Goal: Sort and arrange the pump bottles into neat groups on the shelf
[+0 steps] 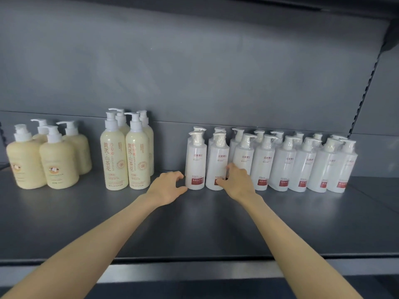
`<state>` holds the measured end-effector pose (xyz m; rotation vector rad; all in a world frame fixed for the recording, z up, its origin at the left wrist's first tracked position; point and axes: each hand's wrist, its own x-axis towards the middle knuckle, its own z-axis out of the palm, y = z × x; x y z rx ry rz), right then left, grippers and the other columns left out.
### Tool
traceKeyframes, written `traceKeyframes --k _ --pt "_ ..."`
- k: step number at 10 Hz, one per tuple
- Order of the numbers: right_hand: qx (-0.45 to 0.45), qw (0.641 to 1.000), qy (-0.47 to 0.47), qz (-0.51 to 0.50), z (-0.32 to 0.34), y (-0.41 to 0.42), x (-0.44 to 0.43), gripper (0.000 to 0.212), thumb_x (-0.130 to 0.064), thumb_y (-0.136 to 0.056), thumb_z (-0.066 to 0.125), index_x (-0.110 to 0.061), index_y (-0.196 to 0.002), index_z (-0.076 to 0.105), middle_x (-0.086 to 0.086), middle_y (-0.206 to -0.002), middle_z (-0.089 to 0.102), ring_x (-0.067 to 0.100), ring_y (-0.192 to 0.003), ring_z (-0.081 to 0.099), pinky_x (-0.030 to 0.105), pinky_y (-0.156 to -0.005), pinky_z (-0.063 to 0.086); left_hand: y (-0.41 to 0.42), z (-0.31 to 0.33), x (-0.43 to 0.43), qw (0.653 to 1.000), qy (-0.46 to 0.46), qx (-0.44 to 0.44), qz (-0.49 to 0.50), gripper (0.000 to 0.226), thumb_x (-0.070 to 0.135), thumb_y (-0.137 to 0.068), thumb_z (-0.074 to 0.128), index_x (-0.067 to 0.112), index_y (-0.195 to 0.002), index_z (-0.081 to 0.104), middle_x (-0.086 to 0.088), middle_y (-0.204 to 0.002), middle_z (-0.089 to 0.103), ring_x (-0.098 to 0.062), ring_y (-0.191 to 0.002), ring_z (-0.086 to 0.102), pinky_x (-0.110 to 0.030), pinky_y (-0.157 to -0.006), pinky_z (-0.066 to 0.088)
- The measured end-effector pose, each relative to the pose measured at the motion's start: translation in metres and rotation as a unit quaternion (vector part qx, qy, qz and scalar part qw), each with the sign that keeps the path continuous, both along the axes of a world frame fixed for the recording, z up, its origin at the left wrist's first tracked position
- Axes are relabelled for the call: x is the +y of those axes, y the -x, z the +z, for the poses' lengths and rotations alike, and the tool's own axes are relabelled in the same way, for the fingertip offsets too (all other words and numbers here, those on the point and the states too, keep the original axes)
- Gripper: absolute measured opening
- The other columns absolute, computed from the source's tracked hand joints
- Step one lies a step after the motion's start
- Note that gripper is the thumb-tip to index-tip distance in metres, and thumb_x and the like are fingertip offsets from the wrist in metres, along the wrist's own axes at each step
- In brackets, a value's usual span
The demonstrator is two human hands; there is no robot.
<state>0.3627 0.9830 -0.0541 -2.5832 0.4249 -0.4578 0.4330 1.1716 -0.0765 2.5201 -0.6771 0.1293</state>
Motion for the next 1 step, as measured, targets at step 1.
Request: traceKeyframes --k 1 --pt "-0.001 0.999 0.038 0.014 0.0167 0.0122 0.0025 0.043 -0.022 -0.086 0.061 -0.009 -0.125 0.048 0.011 -0.121 0.057 0.032 -0.109 0.055 0.036 -0.086 0.046 0.0180 0.0165 0.0107 0.997 -0.054 -0.059 0.016 0.045 0.036 -0.091 0.055 0.016 -0.131 0.049 -0.004 -0.133 0.054 -0.023 -0.120 0.051 -0.037 -0.101 0.040"
